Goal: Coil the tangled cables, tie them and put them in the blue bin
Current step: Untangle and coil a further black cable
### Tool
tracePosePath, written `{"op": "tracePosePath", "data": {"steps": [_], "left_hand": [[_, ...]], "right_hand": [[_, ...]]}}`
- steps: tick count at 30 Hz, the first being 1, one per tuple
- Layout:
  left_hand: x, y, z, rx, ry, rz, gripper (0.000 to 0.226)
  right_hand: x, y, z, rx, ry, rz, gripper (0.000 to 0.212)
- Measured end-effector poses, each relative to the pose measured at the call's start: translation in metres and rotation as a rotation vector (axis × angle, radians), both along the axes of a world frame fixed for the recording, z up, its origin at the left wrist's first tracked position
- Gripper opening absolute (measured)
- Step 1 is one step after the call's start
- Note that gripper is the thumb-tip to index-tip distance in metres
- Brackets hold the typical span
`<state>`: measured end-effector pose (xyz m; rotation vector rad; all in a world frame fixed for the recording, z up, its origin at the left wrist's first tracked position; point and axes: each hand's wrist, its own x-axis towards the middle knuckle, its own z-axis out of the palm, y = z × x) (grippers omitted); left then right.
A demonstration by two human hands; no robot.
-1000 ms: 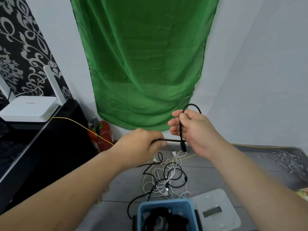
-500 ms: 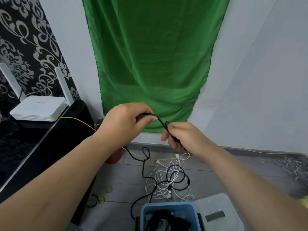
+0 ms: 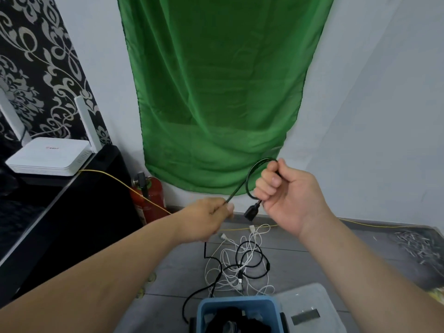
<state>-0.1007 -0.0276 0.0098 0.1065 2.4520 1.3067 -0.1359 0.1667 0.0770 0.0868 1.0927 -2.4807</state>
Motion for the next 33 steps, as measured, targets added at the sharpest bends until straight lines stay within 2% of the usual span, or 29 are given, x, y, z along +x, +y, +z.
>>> {"op": "tracePosePath", "data": {"steps": [3,5,6,8,10,12,17,20,23,26,28,33], "left_hand": [[0.010,0.003,-0.017,-0.218,-0.072,-0.199,0.034],[0.018,0.011,-0.019,-0.363,-0.050,-0.329,0.021],[0.023,0.017,-0.017,-0.406,-0.021,-0.369,0.017],[0.029,0.031,-0.009,-0.446,0.079,-0.406,0.018],[0.029,0.039,0.004,-0.419,0.225,-0.385,0.020],[0.024,0.038,0.016,-0.349,0.391,-0.317,0.016],[0.003,0.005,0.041,-0.163,0.676,-0.014,0.012],[-0.003,-0.007,0.048,-0.083,0.753,0.144,0.023],[-0.007,-0.013,0.053,0.039,0.738,0.279,0.030],[-0.009,-0.017,0.052,0.104,0.681,0.292,0.028],[-0.008,-0.018,0.047,0.095,0.627,0.228,0.027],[-0.004,-0.013,0.029,0.042,0.360,0.144,0.037]], "right_hand": [[-0.010,0.009,0.002,-0.043,-0.006,-0.179,0.033],[-0.016,0.018,-0.001,-0.033,0.004,-0.250,0.028],[-0.017,0.021,-0.004,0.017,0.034,-0.264,0.026],[-0.019,0.024,-0.013,0.279,0.165,-0.260,0.021],[-0.019,0.025,-0.022,0.644,0.329,-0.254,0.018],[-0.016,0.027,-0.027,0.856,0.420,-0.212,0.020],[-0.006,0.031,-0.026,0.968,0.384,0.132,0.027],[0.006,0.018,-0.022,0.929,0.357,0.337,0.034],[0.015,0.004,-0.012,0.735,0.325,0.397,0.040],[0.020,-0.003,0.001,0.498,0.197,0.505,0.046],[0.022,-0.008,0.006,0.377,0.130,0.562,0.046],[0.023,-0.016,0.007,0.159,0.079,0.397,0.040]]}}
